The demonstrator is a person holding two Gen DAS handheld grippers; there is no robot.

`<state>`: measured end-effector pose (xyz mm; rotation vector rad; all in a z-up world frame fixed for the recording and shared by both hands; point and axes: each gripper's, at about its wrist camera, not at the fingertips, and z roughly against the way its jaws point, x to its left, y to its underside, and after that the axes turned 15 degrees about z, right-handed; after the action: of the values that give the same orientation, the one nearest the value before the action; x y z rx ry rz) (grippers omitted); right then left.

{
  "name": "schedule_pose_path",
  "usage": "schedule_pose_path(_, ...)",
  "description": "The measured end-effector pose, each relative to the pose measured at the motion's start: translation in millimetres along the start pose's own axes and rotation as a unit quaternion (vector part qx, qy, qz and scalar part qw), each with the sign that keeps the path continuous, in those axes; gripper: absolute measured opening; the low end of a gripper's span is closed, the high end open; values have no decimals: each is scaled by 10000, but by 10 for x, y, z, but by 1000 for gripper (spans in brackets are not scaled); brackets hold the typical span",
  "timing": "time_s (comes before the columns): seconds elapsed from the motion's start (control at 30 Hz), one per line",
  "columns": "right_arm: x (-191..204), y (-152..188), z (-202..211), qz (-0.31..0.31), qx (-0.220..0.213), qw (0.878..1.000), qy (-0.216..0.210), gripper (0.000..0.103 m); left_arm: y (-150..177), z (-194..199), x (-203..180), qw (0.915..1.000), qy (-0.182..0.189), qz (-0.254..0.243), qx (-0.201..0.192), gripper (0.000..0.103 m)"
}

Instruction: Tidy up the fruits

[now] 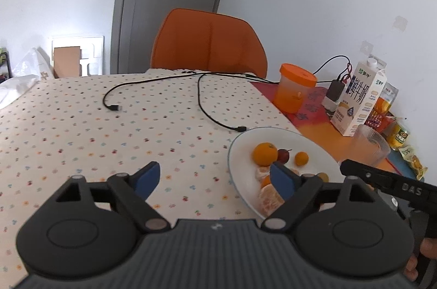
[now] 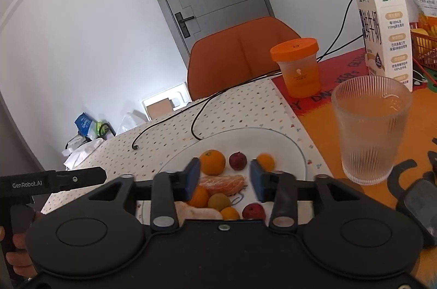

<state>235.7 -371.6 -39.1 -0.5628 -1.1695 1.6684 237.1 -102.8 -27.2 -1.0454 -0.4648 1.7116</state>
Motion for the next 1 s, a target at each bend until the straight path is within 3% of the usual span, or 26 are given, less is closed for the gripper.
schedule_pose_path(0.03,36,5,23,28,-10,10000,-4,61,2,28,15,10000,-28,13,-2,86)
schedule_pose_path(0.2,235,17,133,153,-35,9999,-34,68,44,191,97,9999,-75,67,-114,99)
schedule_pose_path(0.67,557,70,420,274,-199,9994,-28,100,188,631,305,9990,-276,227,-281,103)
schedule_pose_path(1.0,747,131,572,350,-163,9991,-162,103,341,985,499,9973,-300,431,-508,103)
